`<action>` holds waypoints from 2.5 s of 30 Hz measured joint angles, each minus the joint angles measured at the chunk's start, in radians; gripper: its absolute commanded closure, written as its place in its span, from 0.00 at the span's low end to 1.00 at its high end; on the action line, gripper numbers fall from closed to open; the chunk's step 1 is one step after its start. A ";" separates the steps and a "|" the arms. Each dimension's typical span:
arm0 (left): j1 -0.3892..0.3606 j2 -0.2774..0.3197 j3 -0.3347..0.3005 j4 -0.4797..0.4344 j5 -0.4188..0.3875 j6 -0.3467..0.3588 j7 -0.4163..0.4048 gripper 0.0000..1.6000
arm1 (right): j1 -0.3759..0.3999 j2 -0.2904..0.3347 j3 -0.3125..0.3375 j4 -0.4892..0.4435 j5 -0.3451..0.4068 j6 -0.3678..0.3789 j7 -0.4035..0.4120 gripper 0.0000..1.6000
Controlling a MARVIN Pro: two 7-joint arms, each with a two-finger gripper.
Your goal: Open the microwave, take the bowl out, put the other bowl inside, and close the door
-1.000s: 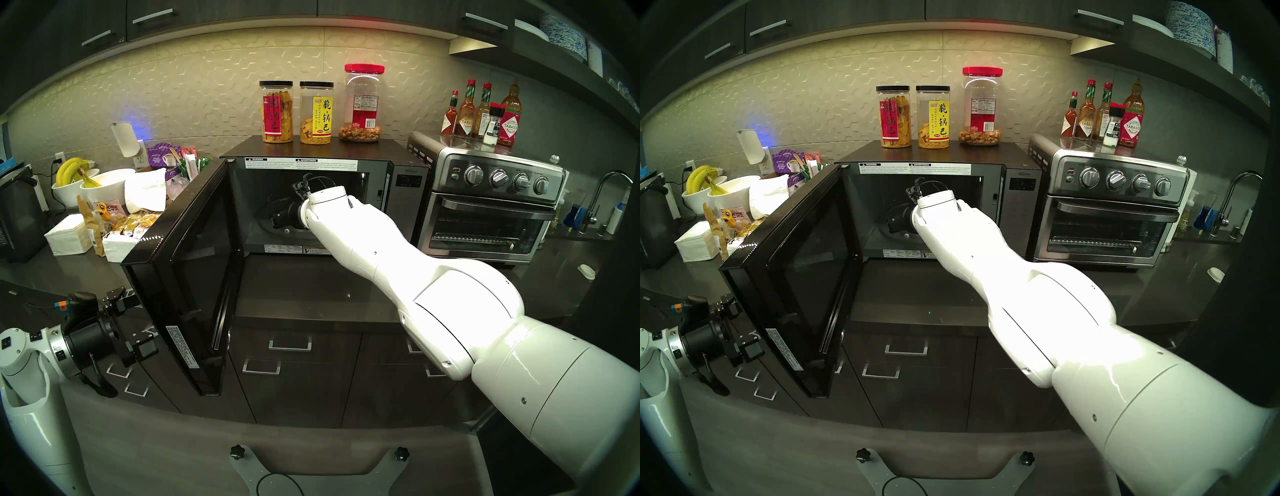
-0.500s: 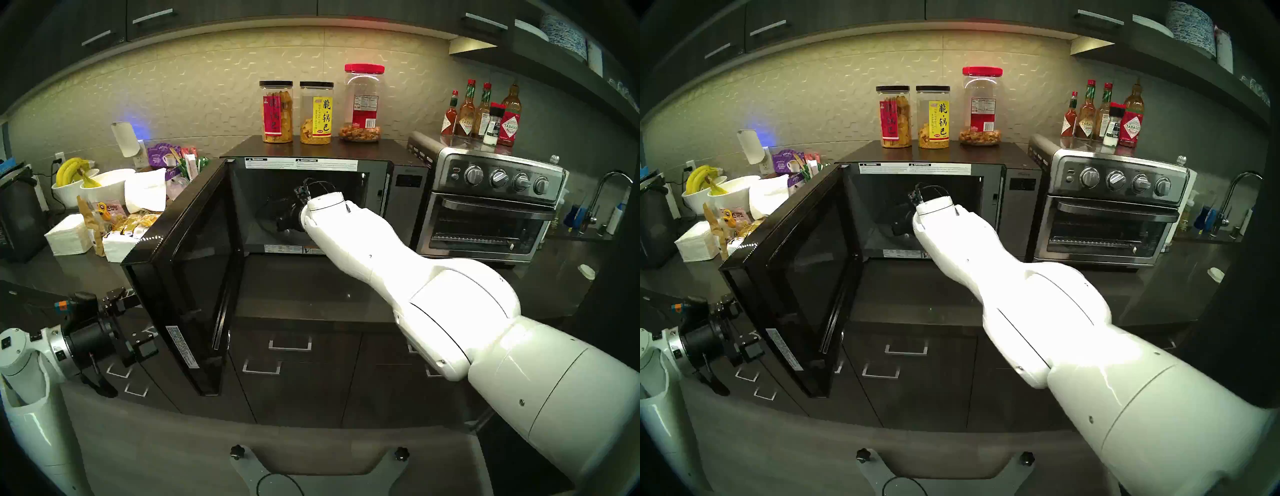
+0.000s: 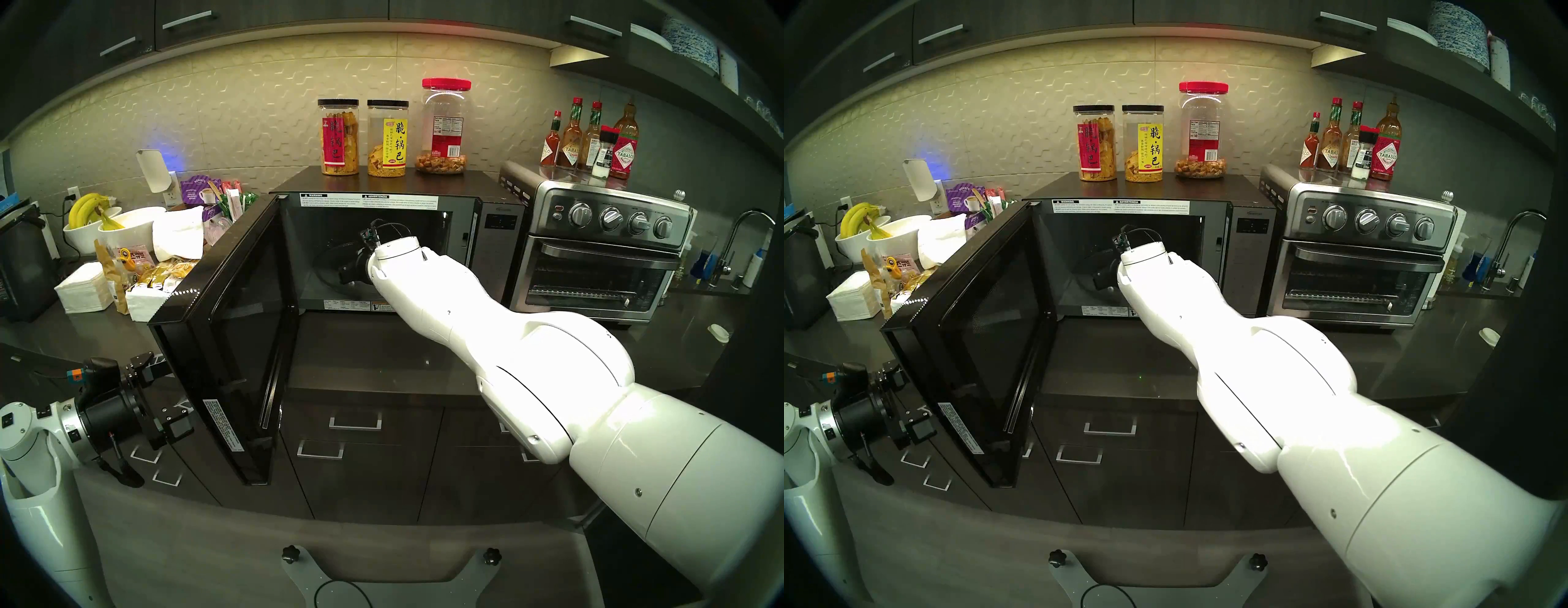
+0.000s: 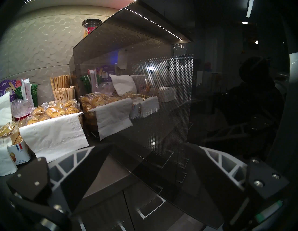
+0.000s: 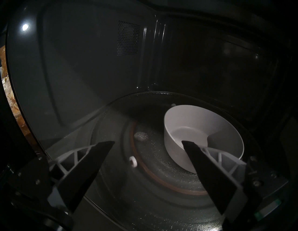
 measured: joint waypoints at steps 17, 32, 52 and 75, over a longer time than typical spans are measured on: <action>0.000 0.000 0.000 0.000 0.000 0.000 0.000 0.00 | 0.021 -0.022 0.025 0.056 -0.013 -0.017 0.029 0.19; 0.000 0.000 0.000 0.000 0.000 0.000 0.000 0.00 | 0.033 -0.035 0.041 0.091 -0.019 -0.027 0.034 0.42; 0.000 0.000 0.000 0.000 0.000 0.000 0.000 0.00 | 0.044 -0.039 0.056 0.095 -0.033 -0.036 0.040 0.26; 0.000 0.000 0.000 0.000 0.000 0.000 0.000 0.00 | 0.078 -0.044 0.064 0.145 -0.056 -0.034 0.036 0.04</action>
